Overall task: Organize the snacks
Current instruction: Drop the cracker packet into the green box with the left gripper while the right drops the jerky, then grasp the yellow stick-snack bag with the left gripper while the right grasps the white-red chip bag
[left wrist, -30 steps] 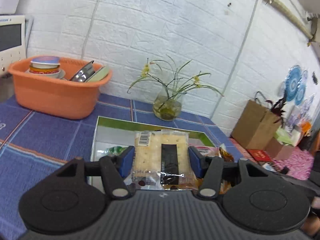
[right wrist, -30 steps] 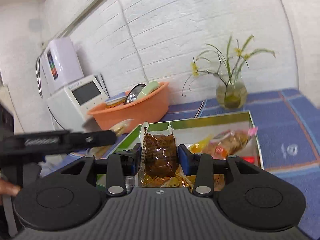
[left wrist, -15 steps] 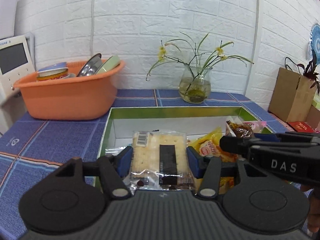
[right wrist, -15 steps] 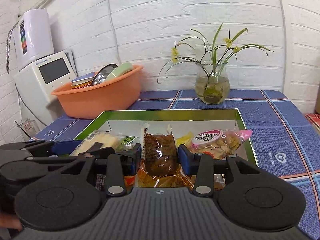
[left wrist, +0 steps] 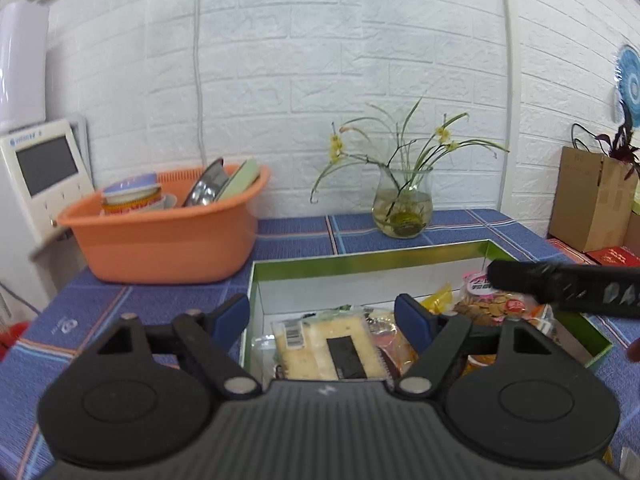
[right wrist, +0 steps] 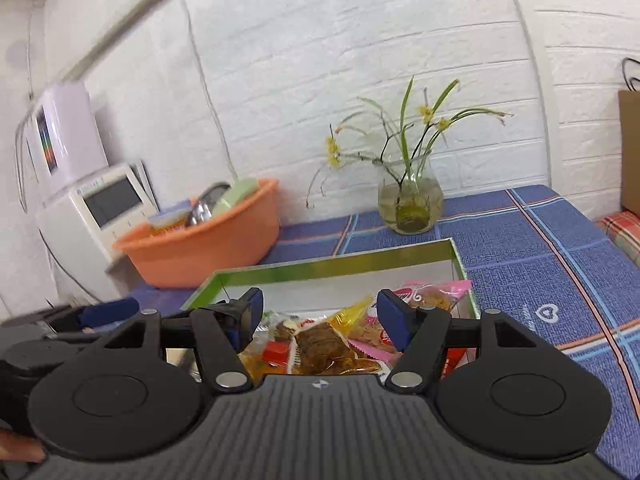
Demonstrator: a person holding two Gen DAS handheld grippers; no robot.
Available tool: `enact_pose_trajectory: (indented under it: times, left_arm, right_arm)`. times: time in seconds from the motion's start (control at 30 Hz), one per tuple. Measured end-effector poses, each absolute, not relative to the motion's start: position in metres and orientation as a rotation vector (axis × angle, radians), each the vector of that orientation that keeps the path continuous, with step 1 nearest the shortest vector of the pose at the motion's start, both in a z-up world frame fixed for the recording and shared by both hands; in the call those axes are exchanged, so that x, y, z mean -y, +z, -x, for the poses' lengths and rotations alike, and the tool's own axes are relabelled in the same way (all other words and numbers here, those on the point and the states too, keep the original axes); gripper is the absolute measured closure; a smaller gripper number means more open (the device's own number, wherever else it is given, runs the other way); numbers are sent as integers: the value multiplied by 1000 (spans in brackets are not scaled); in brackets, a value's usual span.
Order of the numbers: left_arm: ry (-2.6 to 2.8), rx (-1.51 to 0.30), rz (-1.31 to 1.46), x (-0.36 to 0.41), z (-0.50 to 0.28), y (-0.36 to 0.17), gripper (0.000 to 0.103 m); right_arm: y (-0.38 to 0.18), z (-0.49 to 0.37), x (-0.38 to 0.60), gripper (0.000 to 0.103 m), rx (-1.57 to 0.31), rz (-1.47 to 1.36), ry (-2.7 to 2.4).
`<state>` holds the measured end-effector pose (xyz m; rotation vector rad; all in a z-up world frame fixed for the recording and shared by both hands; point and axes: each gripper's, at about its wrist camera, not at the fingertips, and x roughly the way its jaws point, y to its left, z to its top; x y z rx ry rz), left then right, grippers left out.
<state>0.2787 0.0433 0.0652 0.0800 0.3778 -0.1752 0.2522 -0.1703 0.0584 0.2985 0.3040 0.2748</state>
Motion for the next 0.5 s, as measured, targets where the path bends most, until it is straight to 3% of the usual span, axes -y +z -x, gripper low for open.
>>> enact_pose_trajectory:
  times: [0.1, 0.27, 0.5]
  left_arm:
    - [-196, -345, -137, -39, -256, 70, 10]
    - [-304, -326, -266, -25, -209, 68, 1]
    - [-426, -451, -298, -15, -171, 23, 1]
  right_arm:
    - [62, -226, 192, 0, -298, -389, 291]
    - [54, -199, 219, 0, -440, -577, 470]
    - [15, -226, 199, 0, -745, -825, 577]
